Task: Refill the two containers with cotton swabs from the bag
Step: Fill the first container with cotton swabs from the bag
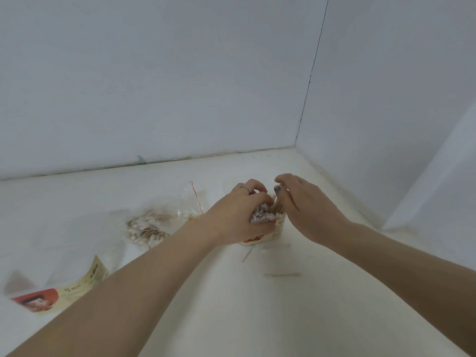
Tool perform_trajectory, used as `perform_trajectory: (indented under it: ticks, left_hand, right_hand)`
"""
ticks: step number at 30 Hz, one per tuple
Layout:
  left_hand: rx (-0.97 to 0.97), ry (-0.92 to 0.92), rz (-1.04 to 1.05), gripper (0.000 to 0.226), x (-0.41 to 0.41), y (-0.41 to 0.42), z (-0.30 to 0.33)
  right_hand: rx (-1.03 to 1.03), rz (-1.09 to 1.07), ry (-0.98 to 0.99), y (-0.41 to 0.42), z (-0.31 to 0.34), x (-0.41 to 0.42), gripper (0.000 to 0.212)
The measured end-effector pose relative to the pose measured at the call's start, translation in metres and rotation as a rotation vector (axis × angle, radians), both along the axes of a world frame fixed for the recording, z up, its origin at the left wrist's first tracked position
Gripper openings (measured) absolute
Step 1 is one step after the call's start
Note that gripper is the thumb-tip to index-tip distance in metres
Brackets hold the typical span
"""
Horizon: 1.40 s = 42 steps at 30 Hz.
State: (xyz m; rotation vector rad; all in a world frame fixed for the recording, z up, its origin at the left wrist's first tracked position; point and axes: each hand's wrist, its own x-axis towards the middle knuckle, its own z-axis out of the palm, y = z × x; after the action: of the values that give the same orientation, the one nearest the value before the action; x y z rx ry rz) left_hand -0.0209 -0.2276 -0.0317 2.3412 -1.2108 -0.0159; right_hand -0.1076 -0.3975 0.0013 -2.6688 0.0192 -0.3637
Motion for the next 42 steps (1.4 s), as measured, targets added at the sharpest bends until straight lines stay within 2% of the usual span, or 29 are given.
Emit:
perform_trajectory:
  ticks: [7, 10, 16, 20, 24, 27, 31, 37, 39, 42]
  left_hand:
    - [-0.009, -0.002, 0.011, 0.045, -0.002, 0.000, 0.000]
    - [-0.034, 0.009, 0.010, 0.044, -0.003, -0.001, 0.001]
    - [-0.069, 0.046, 0.052, 0.047, -0.003, 0.004, 0.002]
    - [-0.041, 0.030, 0.071, 0.069, -0.007, 0.007, 0.006]
    - [-0.053, 0.021, 0.052, 0.070, -0.009, 0.006, 0.006]
    - [-0.020, 0.002, 0.067, 0.075, -0.009, 0.005, 0.005]
    - [-0.008, 0.007, 0.058, 0.075, -0.007, 0.006, 0.004]
    - [0.010, 0.009, 0.047, 0.076, -0.005, 0.008, 0.007]
    - [0.013, 0.012, 0.036, 0.073, -0.003, 0.009, 0.007]
    - [0.025, -0.013, 0.038, 0.073, -0.002, 0.010, 0.009]
  right_hand:
    - [0.204, -0.002, -0.095, -0.002, -0.023, -0.015, 0.037]
    - [0.106, 0.100, 0.003, -0.004, -0.036, -0.022, 0.050]
    - [-0.145, 0.165, 0.078, -0.004, -0.041, -0.019, 0.054]
    - [-0.085, 0.149, -0.072, -0.006, -0.030, -0.022, 0.054]
    - [-0.271, 0.280, -0.131, -0.008, -0.038, -0.025, 0.051]
    - [-0.380, 0.267, -0.146, -0.009, -0.046, -0.026, 0.050]
    - [-0.343, 0.180, -0.184, -0.006, -0.041, -0.022, 0.050]
    - [-0.449, 0.196, -0.145, -0.006, -0.037, -0.019, 0.054]
    - [-0.414, 0.189, -0.162, -0.006, -0.030, -0.017, 0.052]
    - [-0.247, 0.151, -0.132, -0.006, -0.021, -0.013, 0.059]
